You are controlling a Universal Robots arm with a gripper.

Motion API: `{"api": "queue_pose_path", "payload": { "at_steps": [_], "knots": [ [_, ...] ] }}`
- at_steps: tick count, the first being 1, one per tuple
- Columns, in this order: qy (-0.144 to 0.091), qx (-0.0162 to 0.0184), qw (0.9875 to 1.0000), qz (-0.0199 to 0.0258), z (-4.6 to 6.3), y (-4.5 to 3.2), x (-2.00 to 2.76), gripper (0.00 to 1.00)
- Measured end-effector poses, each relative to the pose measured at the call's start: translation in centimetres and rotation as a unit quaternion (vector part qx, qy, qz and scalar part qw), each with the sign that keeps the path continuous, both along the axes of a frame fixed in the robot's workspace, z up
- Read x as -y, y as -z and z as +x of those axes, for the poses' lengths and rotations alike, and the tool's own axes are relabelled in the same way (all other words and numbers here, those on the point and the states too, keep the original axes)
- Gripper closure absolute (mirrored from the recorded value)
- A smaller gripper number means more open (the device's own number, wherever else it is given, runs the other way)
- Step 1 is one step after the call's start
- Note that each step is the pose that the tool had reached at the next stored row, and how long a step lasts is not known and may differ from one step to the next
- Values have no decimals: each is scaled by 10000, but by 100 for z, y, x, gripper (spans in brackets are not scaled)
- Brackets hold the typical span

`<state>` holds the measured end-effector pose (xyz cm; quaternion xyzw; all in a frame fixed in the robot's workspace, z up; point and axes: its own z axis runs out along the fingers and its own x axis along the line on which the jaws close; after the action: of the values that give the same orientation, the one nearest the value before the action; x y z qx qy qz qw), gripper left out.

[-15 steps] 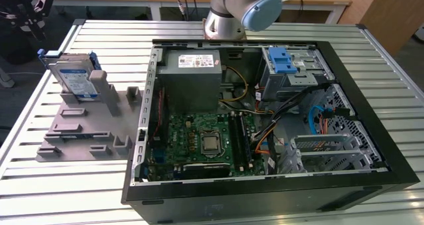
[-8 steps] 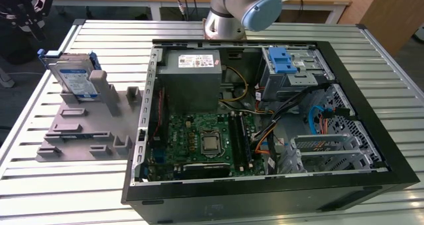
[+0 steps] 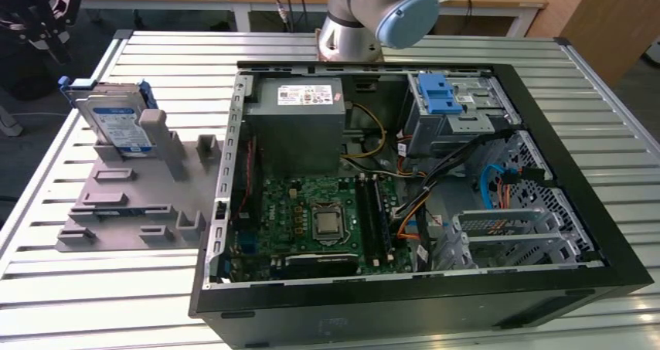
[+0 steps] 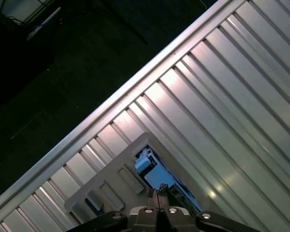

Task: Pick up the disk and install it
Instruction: 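Pick up the disk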

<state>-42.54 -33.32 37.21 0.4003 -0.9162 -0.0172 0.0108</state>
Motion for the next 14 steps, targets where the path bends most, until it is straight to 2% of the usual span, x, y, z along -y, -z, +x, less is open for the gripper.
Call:
{"api": "queue_pose_path", "payload": {
  "at_steps": [7,14],
  "knots": [
    [-283,3,9996,0,0,0,0,89],
    [-574,8,9984,0,0,0,0,89]
  ]
}}
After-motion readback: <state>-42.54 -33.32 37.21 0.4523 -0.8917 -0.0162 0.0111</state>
